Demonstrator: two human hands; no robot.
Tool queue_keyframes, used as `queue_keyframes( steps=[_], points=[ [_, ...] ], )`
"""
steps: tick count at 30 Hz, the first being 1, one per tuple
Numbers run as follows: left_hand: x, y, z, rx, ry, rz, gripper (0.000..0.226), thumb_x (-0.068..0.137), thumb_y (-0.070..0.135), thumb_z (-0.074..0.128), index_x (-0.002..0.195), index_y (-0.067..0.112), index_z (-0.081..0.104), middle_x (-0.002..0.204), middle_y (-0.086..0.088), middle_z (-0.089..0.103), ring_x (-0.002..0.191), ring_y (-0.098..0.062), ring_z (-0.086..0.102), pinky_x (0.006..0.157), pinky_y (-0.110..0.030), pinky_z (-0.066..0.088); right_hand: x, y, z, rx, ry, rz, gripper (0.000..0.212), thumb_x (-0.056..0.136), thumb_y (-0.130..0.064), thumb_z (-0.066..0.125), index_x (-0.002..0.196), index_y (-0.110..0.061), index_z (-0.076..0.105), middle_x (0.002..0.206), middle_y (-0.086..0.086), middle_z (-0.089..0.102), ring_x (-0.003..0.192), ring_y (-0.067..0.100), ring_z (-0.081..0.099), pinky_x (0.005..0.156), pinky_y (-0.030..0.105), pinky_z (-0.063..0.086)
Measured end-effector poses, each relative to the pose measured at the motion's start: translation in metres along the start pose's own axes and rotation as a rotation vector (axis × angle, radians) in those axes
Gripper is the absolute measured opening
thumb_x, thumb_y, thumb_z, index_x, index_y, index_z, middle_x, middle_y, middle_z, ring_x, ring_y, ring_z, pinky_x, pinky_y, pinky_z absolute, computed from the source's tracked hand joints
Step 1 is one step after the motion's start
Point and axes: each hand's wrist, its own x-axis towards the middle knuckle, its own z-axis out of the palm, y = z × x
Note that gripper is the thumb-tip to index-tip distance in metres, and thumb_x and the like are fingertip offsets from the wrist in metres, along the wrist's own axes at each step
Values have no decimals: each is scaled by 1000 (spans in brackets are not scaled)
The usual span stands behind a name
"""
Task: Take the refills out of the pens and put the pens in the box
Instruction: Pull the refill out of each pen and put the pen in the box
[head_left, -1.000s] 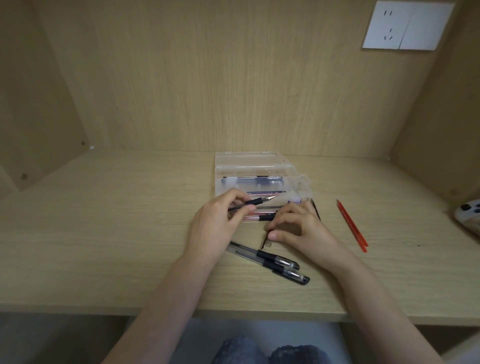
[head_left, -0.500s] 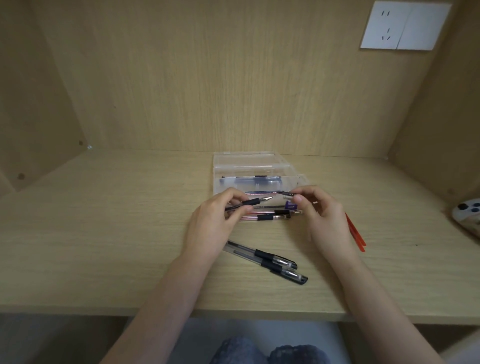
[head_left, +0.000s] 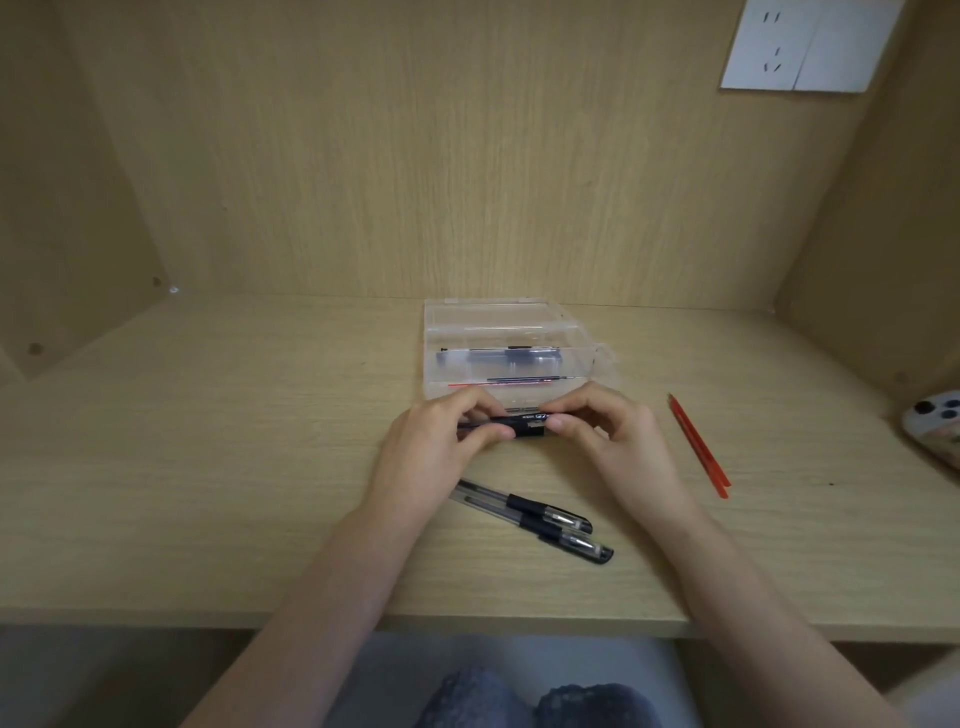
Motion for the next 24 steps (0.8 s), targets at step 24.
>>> queue_keyframes(
  steps=[24],
  points=[
    [135, -4, 14, 110, -204, -61, 16, 81, 12, 69, 96, 17, 67, 89, 0, 63, 90, -18, 60, 89, -35, 47, 1, 7, 16, -282, -5, -1, 28, 98, -26, 45, 81, -15, 65, 83, -4, 62, 84, 8, 58, 80, 34, 46]
  ],
)
